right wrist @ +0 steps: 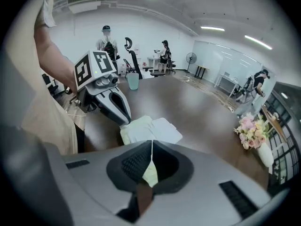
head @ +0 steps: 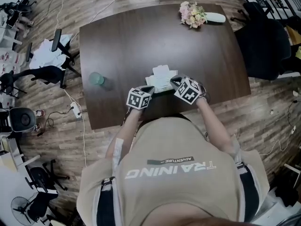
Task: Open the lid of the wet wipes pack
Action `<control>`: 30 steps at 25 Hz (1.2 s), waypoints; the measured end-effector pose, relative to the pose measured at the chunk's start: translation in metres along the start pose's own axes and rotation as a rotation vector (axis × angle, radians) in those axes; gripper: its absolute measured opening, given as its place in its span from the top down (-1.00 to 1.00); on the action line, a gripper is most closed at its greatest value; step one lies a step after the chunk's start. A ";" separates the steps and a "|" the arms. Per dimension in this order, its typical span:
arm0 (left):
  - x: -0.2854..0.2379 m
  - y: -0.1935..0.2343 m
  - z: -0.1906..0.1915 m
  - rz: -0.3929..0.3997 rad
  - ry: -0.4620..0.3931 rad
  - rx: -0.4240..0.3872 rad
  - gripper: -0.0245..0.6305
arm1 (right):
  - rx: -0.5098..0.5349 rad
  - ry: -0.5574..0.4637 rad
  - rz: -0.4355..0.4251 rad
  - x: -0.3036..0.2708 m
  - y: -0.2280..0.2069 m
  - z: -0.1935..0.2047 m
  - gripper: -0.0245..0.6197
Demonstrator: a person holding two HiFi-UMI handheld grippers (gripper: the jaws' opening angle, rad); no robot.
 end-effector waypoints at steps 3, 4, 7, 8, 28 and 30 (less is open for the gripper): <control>0.014 -0.008 -0.020 -0.023 -0.064 0.003 0.90 | -0.017 -0.045 0.014 0.018 -0.002 -0.001 0.88; 0.020 -0.009 -0.029 -0.030 -0.087 -0.004 0.90 | -0.023 -0.065 0.022 0.024 -0.005 -0.004 0.88; 0.037 -0.016 -0.060 -0.040 -0.155 -0.037 0.90 | -0.041 -0.108 0.053 0.041 -0.016 -0.010 0.88; 0.041 -0.020 -0.071 -0.041 -0.179 -0.054 0.90 | -0.047 -0.121 0.067 0.047 -0.020 -0.011 0.88; 0.167 -0.085 -0.236 -0.072 -0.633 -0.237 0.90 | -0.193 -0.560 0.139 0.160 -0.052 -0.117 0.88; 0.180 -0.091 -0.246 -0.078 -0.663 -0.268 0.90 | -0.190 -0.591 0.165 0.173 -0.057 -0.125 0.88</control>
Point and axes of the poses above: the fingertips, and each gripper's own axes: x backward along the fingers, y to its left, z out of its underside, the point moved 1 cm from there along x, backward along the fingers, and after that the axes turned 2 degrees about -z, right-handed, at the moved point
